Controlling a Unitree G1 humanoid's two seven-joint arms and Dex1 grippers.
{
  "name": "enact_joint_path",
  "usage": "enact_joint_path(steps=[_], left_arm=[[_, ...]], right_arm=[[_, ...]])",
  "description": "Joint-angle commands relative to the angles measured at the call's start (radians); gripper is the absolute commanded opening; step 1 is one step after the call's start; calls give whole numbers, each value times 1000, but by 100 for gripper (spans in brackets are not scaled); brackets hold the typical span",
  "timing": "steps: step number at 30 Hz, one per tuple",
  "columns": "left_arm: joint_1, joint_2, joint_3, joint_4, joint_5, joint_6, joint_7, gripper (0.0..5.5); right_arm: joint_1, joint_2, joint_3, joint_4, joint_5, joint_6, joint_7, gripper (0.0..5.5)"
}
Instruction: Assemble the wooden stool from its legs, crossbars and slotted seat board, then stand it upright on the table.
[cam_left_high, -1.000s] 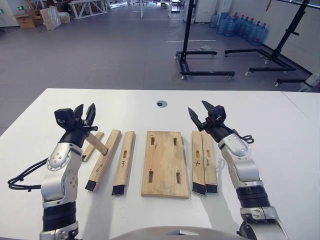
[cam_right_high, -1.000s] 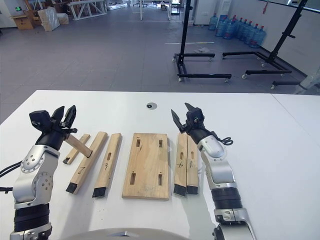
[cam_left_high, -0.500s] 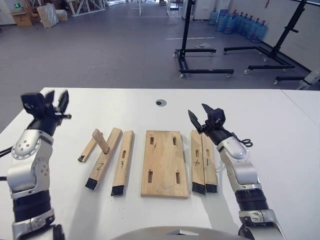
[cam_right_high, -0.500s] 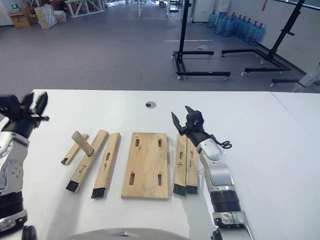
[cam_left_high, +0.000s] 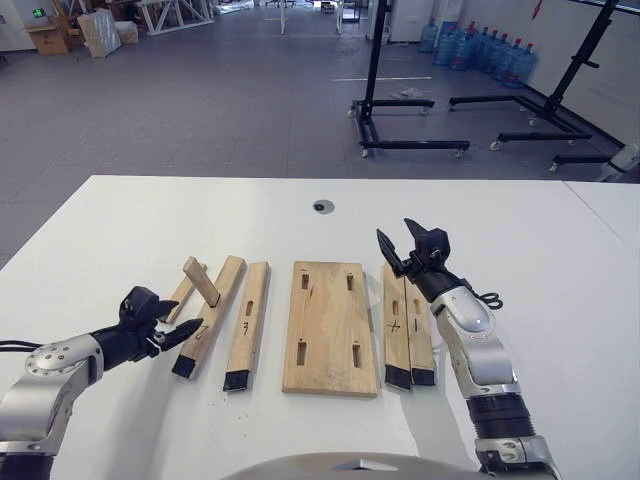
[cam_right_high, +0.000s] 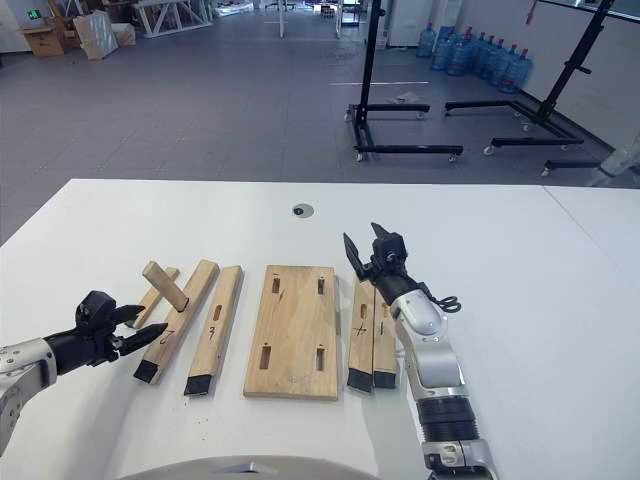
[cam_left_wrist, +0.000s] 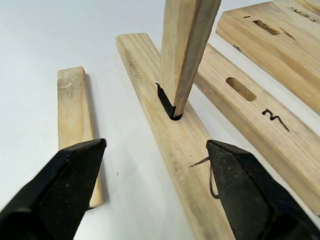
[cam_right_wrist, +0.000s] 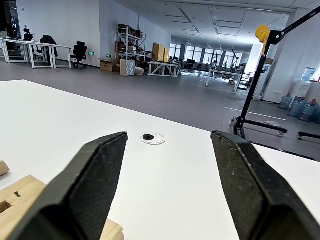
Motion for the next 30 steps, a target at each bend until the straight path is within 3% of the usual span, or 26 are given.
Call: enact_joint_path(steps=[1,16,26,30], left_arm=[[10,5,-51,-63,22,31,6,406],[-40,-5,-173,-117,109,200,130,406],[-39,-50,-227,61,172,88,152,260],[-74,-121,-224,113,172,89,211,203]], right_arm=[[12,6,1,-18,3,19,-5,307],[31,24,24,-59,-7,30,-21,307],[18,25,35,-64,5,36,-21,307],[5,19,39,-61,-6,35,-16,307]])
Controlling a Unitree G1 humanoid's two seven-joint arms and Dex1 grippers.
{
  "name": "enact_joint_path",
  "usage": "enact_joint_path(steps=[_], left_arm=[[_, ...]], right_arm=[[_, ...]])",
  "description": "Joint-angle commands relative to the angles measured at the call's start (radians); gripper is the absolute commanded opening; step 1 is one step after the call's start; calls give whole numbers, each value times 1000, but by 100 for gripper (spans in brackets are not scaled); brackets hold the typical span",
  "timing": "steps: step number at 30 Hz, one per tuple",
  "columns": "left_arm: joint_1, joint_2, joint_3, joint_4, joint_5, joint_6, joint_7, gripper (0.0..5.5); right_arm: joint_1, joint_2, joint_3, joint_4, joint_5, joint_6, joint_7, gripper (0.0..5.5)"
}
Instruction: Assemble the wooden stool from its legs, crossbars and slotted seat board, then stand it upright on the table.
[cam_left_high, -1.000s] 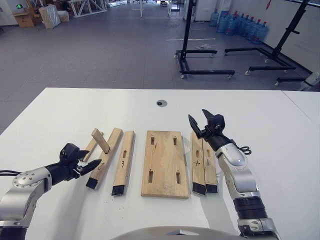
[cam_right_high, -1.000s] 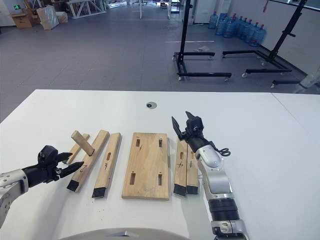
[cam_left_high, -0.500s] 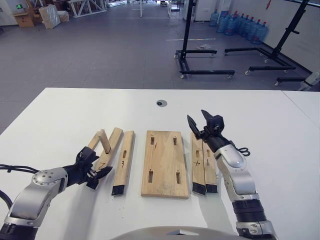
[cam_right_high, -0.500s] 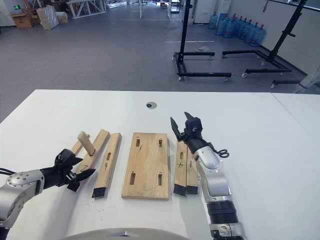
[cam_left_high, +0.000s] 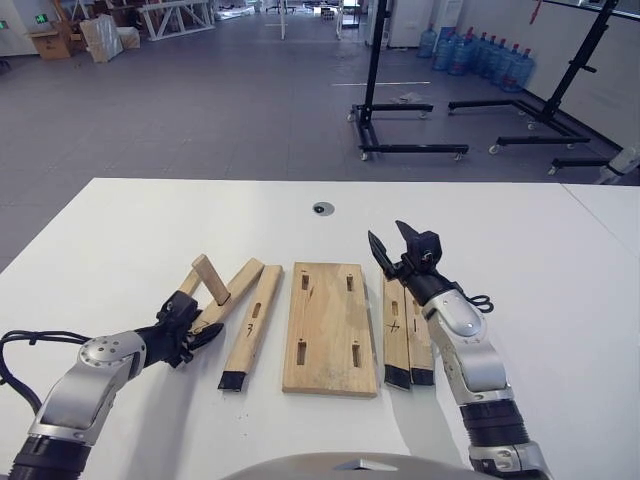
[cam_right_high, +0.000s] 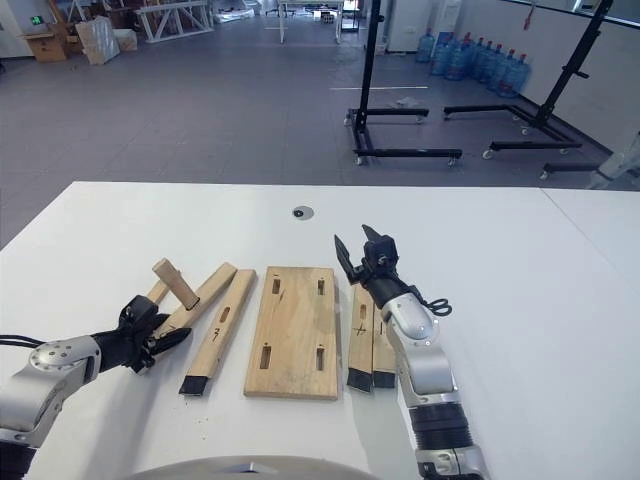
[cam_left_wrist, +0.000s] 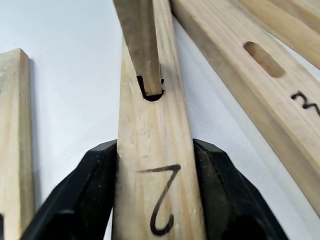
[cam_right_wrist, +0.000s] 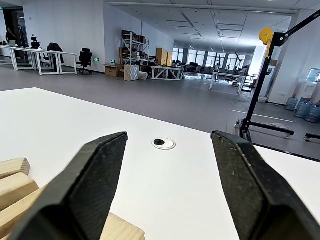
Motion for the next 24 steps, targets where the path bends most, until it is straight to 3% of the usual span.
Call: enact_joint_path(steps=[1,8,13,18,21,24], left_arm=[[-2,-70,-22,74,36,46,80,203],[-24,-150,14,67,21,42,163,203],[-132,-244,133,60,-100,-95,144,203],[-302,-291,148,-108,-403,-12,-28,203],[-321,-310,132,-165,-593,81,-117,203],[-293,-308,112,-179,-703,153,-187,203]], right_arm=[[-19,-5,1,-10,-6,10,3,307],[-43,-13,0,19,-5,3,14,307],[-69,-12,-23,19,30,12,25,307],[-127,-15,-112,-87,438,218,219,307],[-147,-49,-175,-150,738,383,352,307],[-172,-80,-208,-159,909,490,434,307]])
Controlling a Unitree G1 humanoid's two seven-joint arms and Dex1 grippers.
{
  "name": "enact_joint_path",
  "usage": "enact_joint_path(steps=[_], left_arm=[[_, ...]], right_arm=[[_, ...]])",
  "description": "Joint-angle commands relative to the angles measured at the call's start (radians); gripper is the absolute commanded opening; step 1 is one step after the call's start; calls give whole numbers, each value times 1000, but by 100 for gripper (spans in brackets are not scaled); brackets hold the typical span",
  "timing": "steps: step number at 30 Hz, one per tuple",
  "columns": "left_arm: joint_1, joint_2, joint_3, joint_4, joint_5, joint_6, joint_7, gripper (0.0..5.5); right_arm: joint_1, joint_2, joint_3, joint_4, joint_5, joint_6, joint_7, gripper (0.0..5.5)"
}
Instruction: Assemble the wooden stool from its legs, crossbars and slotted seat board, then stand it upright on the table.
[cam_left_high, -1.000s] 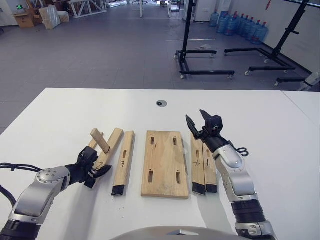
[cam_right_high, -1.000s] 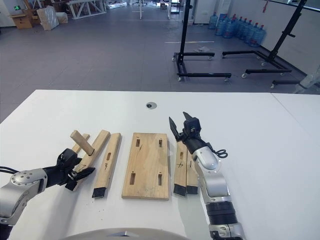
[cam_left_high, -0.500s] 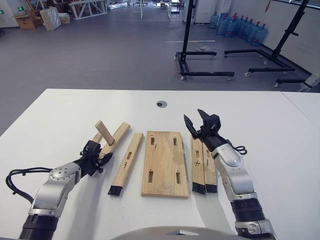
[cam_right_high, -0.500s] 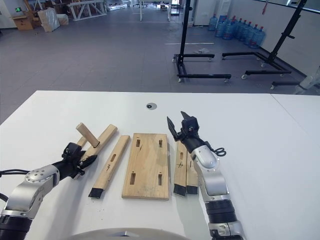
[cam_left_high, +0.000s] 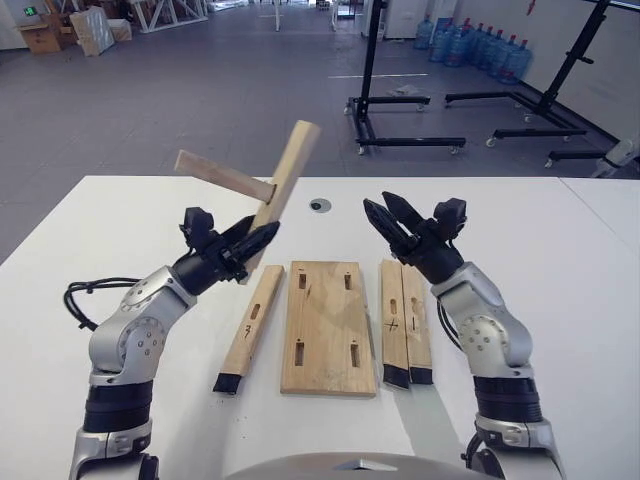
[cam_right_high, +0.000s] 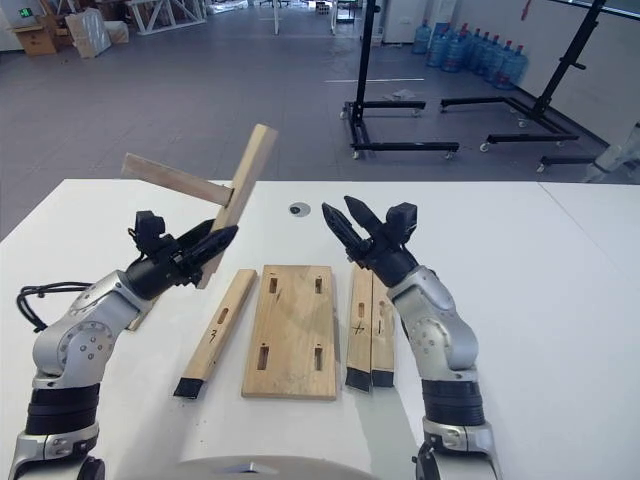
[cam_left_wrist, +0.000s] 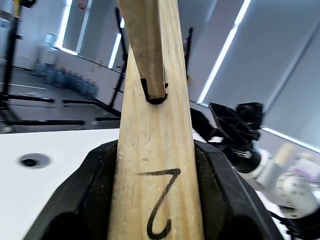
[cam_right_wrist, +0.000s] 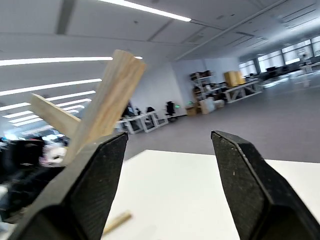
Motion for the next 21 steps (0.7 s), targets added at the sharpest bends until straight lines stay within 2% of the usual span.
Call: enact_joint_path(steps=[1,7,16,21], left_arm=[[22,4,-27,-33,-118,83,-78,203],[3,2,-70,-9,-170,130,-150,203],[-14,6,-160,-16,-101,114,-179,203],[-10,-18,-150,-21,-68,58,-159,203]], right_arm=[[-48,-49,-36,-20,188,137,97,326],[-66,-59,-12,-29,256,214,150,408],[-128,-18,-13,1,392,313,97,408],[-147,-18,-41,0,427,329,74,332]])
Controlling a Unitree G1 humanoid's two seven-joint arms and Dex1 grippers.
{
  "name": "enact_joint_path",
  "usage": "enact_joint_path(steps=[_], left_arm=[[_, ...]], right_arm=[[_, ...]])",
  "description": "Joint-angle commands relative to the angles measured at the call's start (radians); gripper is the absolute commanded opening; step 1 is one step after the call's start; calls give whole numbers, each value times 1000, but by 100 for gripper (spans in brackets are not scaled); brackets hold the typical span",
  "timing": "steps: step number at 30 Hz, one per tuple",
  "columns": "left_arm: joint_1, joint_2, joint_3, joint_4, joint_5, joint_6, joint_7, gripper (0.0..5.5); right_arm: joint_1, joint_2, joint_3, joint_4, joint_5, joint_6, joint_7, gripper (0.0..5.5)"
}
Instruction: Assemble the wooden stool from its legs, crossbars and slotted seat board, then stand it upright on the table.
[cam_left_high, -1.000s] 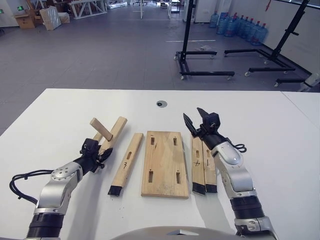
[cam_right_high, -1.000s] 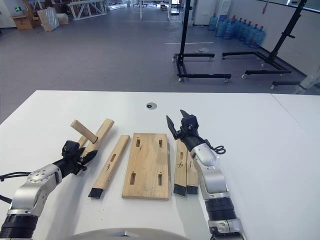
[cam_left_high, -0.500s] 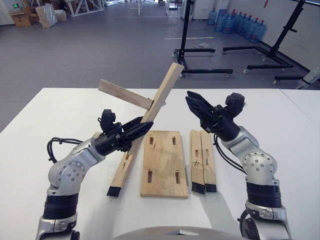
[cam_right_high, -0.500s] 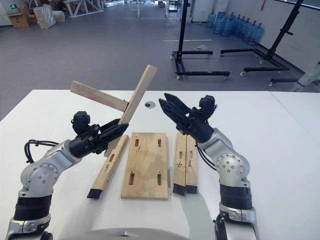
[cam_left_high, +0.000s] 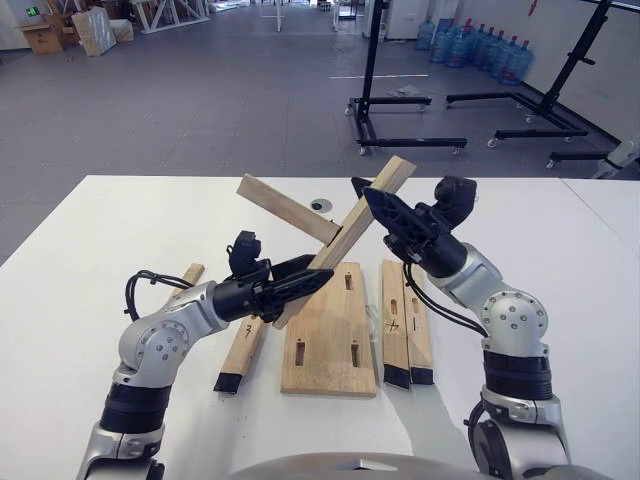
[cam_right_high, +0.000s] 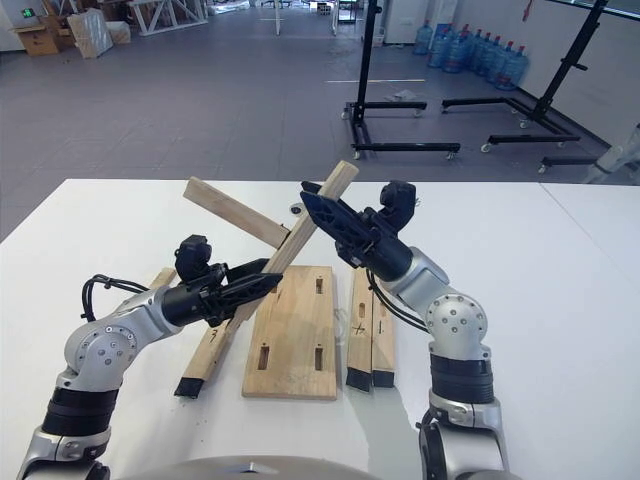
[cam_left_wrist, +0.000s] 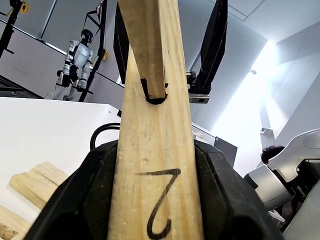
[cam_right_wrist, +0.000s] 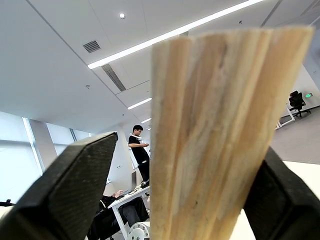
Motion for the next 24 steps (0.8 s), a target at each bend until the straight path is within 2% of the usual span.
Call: enact_joint_path(steps=[1,7,12,14,17,20,24], left_arm=[[-17,-14,16,-23,32,-59,20,203],[-6,-19,9,-22,42,-73,18,203],[19,-34,-2,-28,36,-80,20,203],[25,-42,-22,-30,65,-91,39,203],[32,-45,-43,15,127,-117,65,275],[76,-18,-19,30,138,-125,59,317],[143,31,14,67,184,-135,67,375]], right_arm=[[-34,-2,-24,-11,51,22,-25,312],[-51,10,-28,-23,70,15,-38,209],[-64,2,-34,-49,55,-5,-8,205],[-60,-1,-24,-69,-40,-82,23,205],[-66,-21,-36,-72,-109,-137,51,205],[-143,-71,-126,4,-76,-154,81,205],[-222,-171,-143,207,-295,-318,157,205]])
